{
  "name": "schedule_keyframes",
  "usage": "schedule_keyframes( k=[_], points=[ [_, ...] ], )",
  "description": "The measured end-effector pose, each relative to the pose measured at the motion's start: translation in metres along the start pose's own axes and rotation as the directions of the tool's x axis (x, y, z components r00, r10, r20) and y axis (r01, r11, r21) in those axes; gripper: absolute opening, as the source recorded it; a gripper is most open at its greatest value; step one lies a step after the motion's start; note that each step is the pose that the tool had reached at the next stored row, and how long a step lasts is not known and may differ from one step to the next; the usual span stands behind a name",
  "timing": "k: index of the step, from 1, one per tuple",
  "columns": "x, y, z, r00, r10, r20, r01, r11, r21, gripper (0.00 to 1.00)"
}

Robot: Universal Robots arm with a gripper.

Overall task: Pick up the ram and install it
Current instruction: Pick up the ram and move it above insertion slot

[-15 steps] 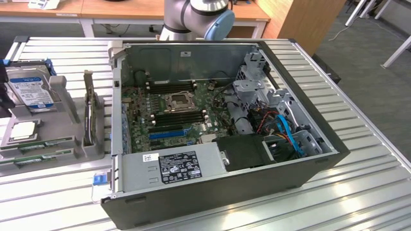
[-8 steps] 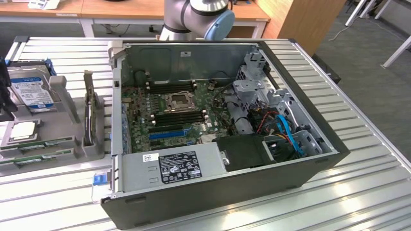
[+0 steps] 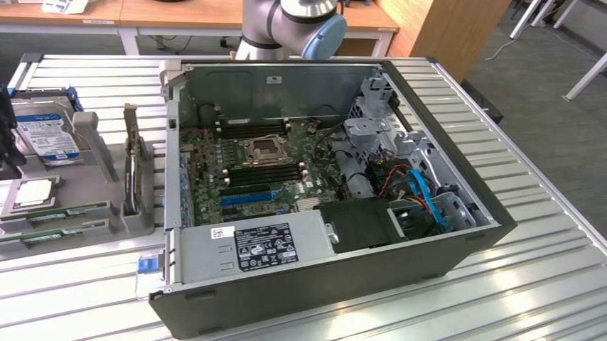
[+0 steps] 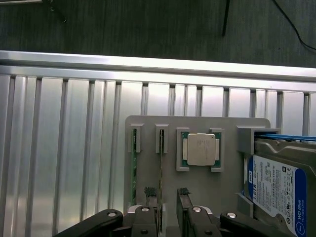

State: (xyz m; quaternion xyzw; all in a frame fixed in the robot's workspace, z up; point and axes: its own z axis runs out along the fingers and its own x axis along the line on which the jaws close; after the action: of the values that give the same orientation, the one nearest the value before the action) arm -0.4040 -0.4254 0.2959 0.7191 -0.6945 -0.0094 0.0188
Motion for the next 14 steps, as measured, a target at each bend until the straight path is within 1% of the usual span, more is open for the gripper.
schedule_keyframes(
  k=[5,11,14],
  points=[
    [0.002,0.0,0.0001,1.0,0.0,0.0001,0.0,1.0,0.0002,0.29],
    [0.009,0.0003,0.0002,1.0,0.0,0.0001,0.0,1.0,0.0002,0.29],
    [0.01,0.0004,0.0002,1.0,0.0,0.0001,0.0,1.0,0.0,0.29]
  ],
)
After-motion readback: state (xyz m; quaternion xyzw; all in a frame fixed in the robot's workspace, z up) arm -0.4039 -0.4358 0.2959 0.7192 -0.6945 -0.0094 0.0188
